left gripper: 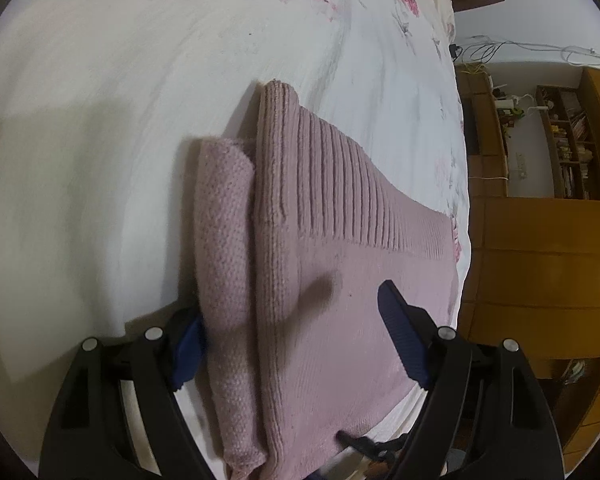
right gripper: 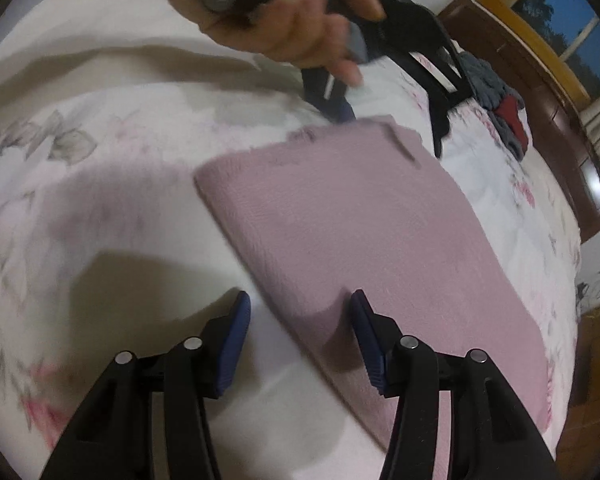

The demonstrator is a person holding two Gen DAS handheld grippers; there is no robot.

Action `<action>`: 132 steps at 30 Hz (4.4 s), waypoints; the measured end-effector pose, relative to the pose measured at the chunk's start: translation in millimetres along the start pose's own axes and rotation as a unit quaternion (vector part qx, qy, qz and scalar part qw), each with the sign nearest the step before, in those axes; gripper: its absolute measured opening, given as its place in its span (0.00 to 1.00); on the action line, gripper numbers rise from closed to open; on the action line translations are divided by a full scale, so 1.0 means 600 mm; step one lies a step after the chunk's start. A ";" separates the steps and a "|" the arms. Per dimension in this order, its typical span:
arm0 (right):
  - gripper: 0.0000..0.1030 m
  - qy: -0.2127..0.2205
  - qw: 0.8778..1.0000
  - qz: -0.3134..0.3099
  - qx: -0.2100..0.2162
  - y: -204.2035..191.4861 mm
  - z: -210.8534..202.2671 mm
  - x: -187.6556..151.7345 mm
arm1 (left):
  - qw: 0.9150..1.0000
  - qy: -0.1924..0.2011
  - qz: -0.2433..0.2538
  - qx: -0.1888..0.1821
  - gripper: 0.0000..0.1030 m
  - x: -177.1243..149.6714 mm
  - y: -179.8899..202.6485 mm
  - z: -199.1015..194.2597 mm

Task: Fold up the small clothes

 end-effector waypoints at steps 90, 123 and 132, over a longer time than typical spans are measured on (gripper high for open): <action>0.10 0.143 0.885 0.432 -0.102 0.322 -0.281 -0.108 | 0.976 0.014 0.183 0.116 0.23 -0.059 0.513 0.111; 0.10 0.121 0.824 0.548 -0.073 0.346 -0.283 -0.303 | 0.954 0.015 0.247 0.171 0.23 -0.164 0.563 0.308; 0.10 0.116 0.810 0.571 -0.061 0.340 -0.274 -0.348 | 0.946 0.026 0.266 0.183 0.23 -0.189 0.562 0.344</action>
Point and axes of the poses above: each gripper's, at about its wrist camera, not at the fingertips, and z roughly the way its jaws point, y to its right, x to its top, the point moved 8 cm from there along z, roughly the way its jaws point, and after that the axes turned 10 degrees about y, right-handed, at the moved point
